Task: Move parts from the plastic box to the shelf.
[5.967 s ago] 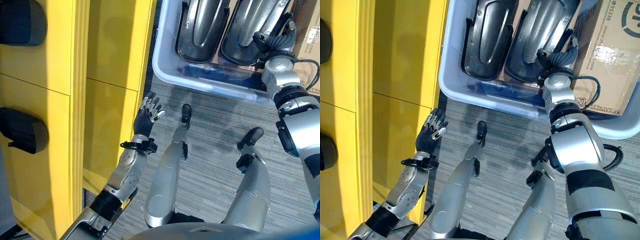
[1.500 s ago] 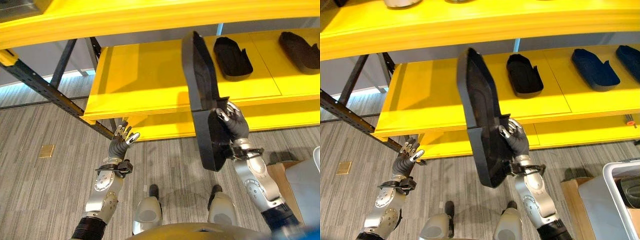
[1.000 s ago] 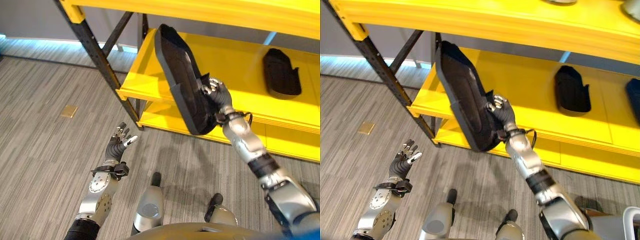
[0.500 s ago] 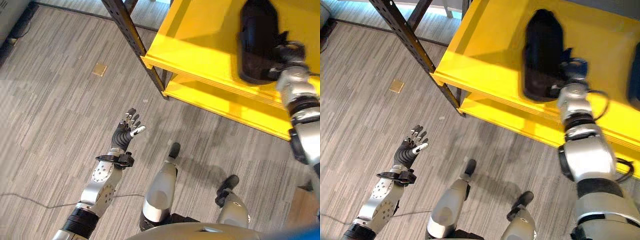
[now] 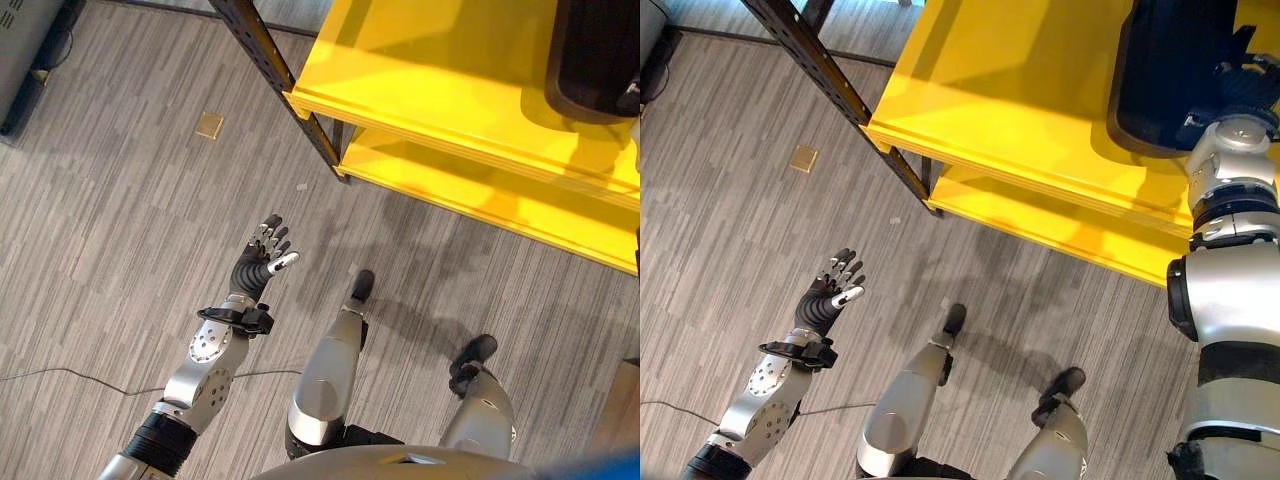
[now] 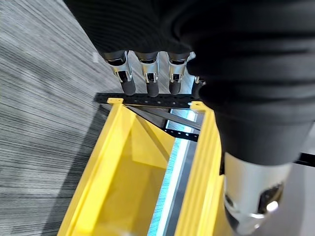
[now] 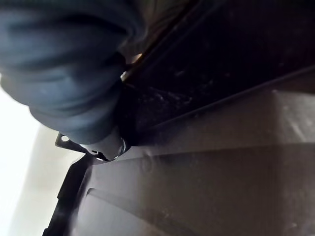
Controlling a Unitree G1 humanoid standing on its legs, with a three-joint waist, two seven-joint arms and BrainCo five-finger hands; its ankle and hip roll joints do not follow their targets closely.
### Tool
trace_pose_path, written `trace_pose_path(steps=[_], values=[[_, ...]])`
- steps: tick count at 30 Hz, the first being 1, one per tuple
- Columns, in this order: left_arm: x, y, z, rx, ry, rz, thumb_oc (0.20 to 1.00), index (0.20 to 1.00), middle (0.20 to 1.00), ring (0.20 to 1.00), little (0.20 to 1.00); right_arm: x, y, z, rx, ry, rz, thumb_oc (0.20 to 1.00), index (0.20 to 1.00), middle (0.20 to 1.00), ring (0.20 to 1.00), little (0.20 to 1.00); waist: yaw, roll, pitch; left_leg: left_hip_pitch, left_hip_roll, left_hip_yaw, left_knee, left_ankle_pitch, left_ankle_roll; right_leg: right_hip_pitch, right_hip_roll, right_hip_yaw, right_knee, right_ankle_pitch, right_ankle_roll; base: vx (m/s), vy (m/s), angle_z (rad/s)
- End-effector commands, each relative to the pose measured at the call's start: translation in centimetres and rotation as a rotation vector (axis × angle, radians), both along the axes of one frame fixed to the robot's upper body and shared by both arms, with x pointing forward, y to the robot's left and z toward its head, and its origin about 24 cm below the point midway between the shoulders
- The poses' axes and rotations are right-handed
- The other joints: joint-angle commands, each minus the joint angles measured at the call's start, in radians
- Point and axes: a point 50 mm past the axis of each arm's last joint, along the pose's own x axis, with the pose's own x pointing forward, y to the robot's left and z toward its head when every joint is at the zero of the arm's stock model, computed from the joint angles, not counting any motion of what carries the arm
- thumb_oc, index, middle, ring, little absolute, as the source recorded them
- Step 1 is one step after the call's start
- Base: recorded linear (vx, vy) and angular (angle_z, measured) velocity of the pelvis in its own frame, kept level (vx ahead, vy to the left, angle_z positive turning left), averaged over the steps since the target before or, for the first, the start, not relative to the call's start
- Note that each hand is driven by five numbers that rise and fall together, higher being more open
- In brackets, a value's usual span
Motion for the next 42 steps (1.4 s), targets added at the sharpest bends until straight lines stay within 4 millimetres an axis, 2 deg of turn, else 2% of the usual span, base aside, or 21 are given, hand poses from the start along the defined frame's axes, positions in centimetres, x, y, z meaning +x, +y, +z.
trace_pose_path(steps=[1, 6, 14, 21, 29, 30, 42], values=[[0.3, 0.9, 2.9, -0.007, -0.14, 0.024, 1.0, 1.0, 1.0, 1.0, 1.0, -1.8, 0.7, 7.8, -0.06, -0.261, 0.012, 0.2, 0.2, 0.2, 0.2, 0.2, 0.006, -0.022, 0.045, -0.102, 0.052, -0.041, 0.117, -0.085, -0.026, 0.145, 0.032, -0.009, -0.007, -0.102, 0.007, 0.0, -0.02, 0.07], [0.4, 0.9, 3.0, -0.017, -0.14, 0.027, 1.0, 1.0, 1.0, 1.0, 1.0, -2.1, 0.3, 8.2, 0.043, -0.333, 0.017, 0.2, 0.2, 0.2, 0.2, 0.2, 0.004, -0.02, 0.05, -0.117, 0.043, -0.043, 0.122, -0.086, -0.024, 0.138, 0.032, -0.012, -0.003, -0.106, 0.007, 0.0, -0.008, 0.04], [0.5, 1.0, 3.2, -0.027, -0.148, 0.042, 1.0, 1.0, 1.0, 1.0, 1.0, -2.6, 0.0, 8.7, 0.092, -0.38, 0.012, 0.2, 0.2, 0.2, 0.2, 0.2, 0.004, -0.017, 0.054, -0.128, 0.033, -0.048, 0.13, -0.091, -0.022, 0.142, 0.029, -0.019, -0.004, -0.108, 0.005, 0.0, -0.002, 0.02], [0.5, 1.2, 3.3, -0.031, -0.149, 0.05, 1.0, 1.0, 1.0, 1.0, 1.0, -3.2, -0.5, 9.4, 0.078, -0.391, -0.012, 0.2, 0.2, 0.2, 0.2, 0.2, 0.003, -0.015, 0.058, -0.137, 0.027, -0.047, 0.134, -0.092, -0.019, 0.139, 0.027, -0.022, -0.005, -0.105, 0.006, 0.0, 0.0, 0.0], [0.4, 1.8, 3.5, -0.035, -0.159, 0.07, 1.0, 1.0, 1.0, 1.0, 1.0, -3.5, 0.0, 10.9, -0.071, -0.345, -0.036, 0.2, 0.2, 0.2, 0.2, 0.2, -0.003, -0.026, 0.062, -0.14, 0.029, -0.051, 0.12, -0.08, -0.023, 0.138, 0.038, -0.026, -0.012, -0.105, 0.004, -0.02, -0.007, 0.03], [0.2, 2.0, 3.6, -0.032, -0.162, 0.078, 1.0, 1.0, 1.0, 1.0, 1.0, -3.5, 0.2, 11.1, -0.143, -0.309, -0.056, 1.0, 1.0, 1.0, 1.0, 1.0, -0.007, -0.03, 0.062, -0.141, 0.032, -0.052, 0.118, -0.077, -0.022, 0.132, 0.04, -0.025, -0.006, -0.103, 0.003, -0.04, 0.0, 0.03], [0.4, 2.2, 3.6, -0.029, -0.162, 0.081, 1.0, 1.0, 1.0, 1.0, 1.0, -3.3, 0.3, 10.6, -0.077, -0.353, -0.038, 1.0, 1.0, 1.0, 1.0, 1.0, -0.015, -0.04, 0.062, -0.125, 0.034, -0.051, 0.116, -0.077, -0.024, 0.153, 0.044, -0.027, -0.014, -0.103, 0.004, -0.01, -0.002, 0.0]])
